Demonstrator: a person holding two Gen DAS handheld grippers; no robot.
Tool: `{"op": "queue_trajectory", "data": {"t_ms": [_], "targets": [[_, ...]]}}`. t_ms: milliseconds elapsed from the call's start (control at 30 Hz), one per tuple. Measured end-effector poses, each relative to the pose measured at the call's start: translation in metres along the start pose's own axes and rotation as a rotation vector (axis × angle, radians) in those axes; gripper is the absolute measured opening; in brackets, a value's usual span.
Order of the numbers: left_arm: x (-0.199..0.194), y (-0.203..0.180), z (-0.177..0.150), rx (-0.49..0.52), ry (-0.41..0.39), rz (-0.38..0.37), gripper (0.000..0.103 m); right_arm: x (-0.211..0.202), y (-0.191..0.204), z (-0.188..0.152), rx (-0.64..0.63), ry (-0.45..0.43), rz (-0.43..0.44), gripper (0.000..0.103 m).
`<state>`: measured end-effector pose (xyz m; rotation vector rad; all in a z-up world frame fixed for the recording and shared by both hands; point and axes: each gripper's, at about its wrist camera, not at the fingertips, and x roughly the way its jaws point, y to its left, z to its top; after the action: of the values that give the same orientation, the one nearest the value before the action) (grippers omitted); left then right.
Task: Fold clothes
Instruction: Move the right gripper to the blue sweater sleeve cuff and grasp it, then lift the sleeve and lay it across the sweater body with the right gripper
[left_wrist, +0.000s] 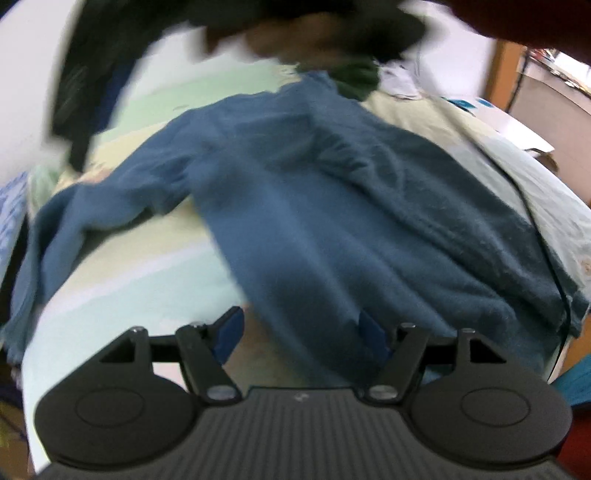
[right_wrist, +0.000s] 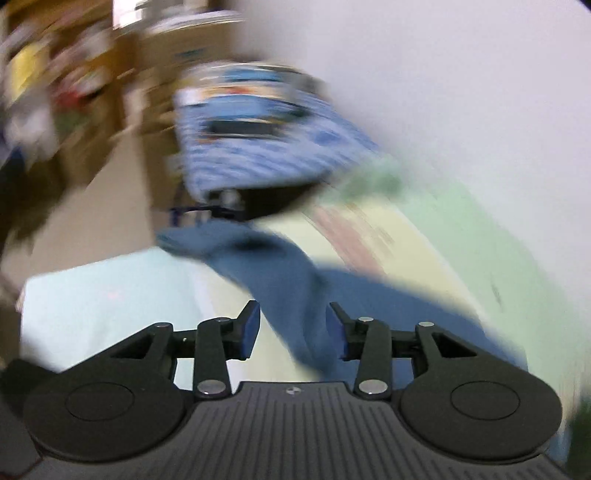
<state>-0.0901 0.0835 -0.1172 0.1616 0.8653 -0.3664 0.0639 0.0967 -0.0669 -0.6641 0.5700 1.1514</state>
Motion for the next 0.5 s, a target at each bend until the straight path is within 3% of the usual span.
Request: {"op": "queue_trajectory", "data": {"t_ms": [100,200,300,367,400,500], "targets": [[-0.015,0.008,-0.012,-0.054,-0.013,0.034,0.075,0.043,0.037,0.026,-0.303,-0.003,0.062,0.054],[-0.025,0.022,-0.029,-0.126,-0.008,0.087,0.075,0.083,0.074,0.035,-0.585,0.025,0.109,0.053],[-0.033,0.042,-0.042,-0.224,0.0,0.118,0.073,0.109,0.098,0.031,-0.72,0.041,0.124,0.049],[-0.038,0.051,-0.047,-0.261,-0.007,0.13,0.073,0.122,0.102,0.034,-0.719,0.05,0.103,0.03],[-0.04,0.053,-0.048,-0.267,-0.01,0.13,0.073,0.127,0.101,0.038,-0.686,0.057,0.086,0.008],[-0.039,0.056,-0.049,-0.27,-0.012,0.115,0.073,0.124,0.082,0.049,-0.528,0.039,0.061,0.005]]}}
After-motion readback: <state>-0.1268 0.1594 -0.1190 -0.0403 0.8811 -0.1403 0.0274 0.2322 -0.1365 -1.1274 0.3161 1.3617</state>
